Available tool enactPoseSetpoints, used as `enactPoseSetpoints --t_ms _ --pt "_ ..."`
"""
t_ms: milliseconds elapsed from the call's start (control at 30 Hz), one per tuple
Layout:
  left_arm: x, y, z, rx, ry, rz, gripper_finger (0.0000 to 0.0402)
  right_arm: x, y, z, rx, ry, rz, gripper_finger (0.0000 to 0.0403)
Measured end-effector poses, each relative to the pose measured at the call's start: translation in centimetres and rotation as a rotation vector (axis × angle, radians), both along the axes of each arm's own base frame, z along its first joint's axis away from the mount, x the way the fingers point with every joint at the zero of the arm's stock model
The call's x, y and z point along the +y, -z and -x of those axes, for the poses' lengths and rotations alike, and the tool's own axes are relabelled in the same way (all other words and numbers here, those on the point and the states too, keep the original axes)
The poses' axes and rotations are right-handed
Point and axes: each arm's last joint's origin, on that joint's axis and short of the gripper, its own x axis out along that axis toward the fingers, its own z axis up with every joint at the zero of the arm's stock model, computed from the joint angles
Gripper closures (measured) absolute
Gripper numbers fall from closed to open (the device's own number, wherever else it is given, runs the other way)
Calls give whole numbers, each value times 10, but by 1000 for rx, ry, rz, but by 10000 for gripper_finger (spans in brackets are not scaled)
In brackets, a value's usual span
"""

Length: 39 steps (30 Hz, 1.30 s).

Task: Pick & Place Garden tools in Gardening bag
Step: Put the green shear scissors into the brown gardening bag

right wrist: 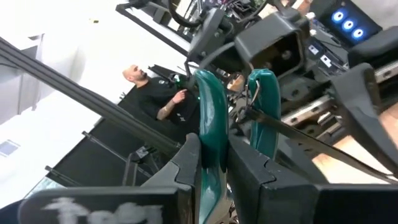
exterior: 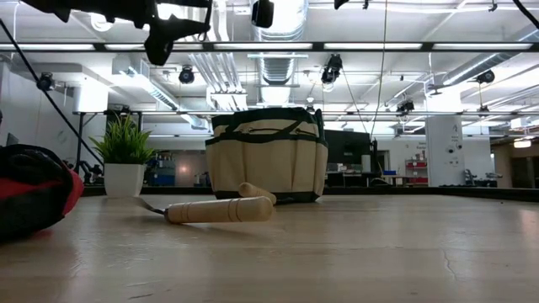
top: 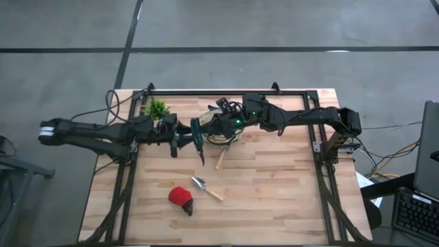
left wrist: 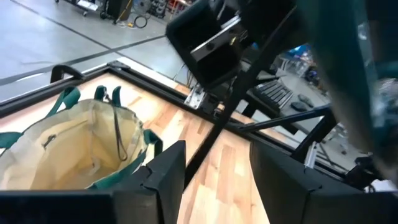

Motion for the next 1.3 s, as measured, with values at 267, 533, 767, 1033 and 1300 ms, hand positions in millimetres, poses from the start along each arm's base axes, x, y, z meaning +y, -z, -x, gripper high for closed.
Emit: enactPoseSetpoints --t_ms 267,533,767,1033,1300 --pt "1 6 -7 30 -27 -2 260 0 0 0 2 -4 -5 354" --pt "1 6 -9 28 -30 -12 306 1 0 0 7 -16 -22 354" --pt "1 5 -8 20 -31 -1 353 1 0 0 8 -17 -21 354" --pt "1 2 -6 -9 -41 55 387 1 0 0 0 -15 11 353" --pt "2 -24 13 -130 -45 56 388 2 2 1 -1 -59 43 353"
